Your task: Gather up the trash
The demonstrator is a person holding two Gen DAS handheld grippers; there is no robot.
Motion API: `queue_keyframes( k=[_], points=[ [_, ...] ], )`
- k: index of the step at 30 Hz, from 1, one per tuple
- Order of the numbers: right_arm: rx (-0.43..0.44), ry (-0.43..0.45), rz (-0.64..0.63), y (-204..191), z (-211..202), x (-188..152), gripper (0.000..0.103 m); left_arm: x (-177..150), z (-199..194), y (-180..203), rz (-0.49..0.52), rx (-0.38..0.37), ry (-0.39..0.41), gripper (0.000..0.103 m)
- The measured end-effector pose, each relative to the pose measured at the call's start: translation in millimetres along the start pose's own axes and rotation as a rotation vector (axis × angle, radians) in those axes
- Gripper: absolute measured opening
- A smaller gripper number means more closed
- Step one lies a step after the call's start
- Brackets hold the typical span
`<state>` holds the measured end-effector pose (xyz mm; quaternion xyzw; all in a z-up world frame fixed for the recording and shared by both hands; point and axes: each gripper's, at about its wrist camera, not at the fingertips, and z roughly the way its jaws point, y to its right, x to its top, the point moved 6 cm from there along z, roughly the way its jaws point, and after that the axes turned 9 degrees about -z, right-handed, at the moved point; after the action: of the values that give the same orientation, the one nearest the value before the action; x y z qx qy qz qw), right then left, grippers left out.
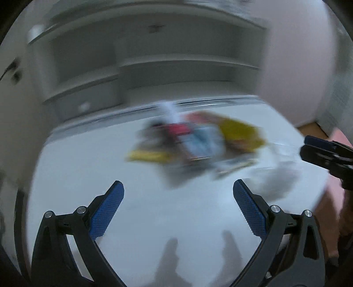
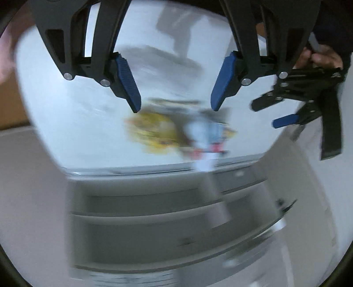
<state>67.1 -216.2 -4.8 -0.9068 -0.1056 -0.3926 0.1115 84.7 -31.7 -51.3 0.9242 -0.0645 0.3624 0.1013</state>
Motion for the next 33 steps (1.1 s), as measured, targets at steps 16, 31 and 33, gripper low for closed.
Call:
queue_keyframes(
  k=[16,31,33],
  points=[
    [-0.045,-0.232,-0.065,-68,140,29,0.042,9,38,-97,-0.122,0.006,-0.056,0.096],
    [0.003,-0.101,-0.019,-58,111,50,0.019,49,119,-74,-0.23,0.075,-0.168,0.096],
    [0.014,-0.084,-0.021,-56,102,50,0.019,51,130,-70,-0.236,0.122,-0.184,0.096]
  ],
)
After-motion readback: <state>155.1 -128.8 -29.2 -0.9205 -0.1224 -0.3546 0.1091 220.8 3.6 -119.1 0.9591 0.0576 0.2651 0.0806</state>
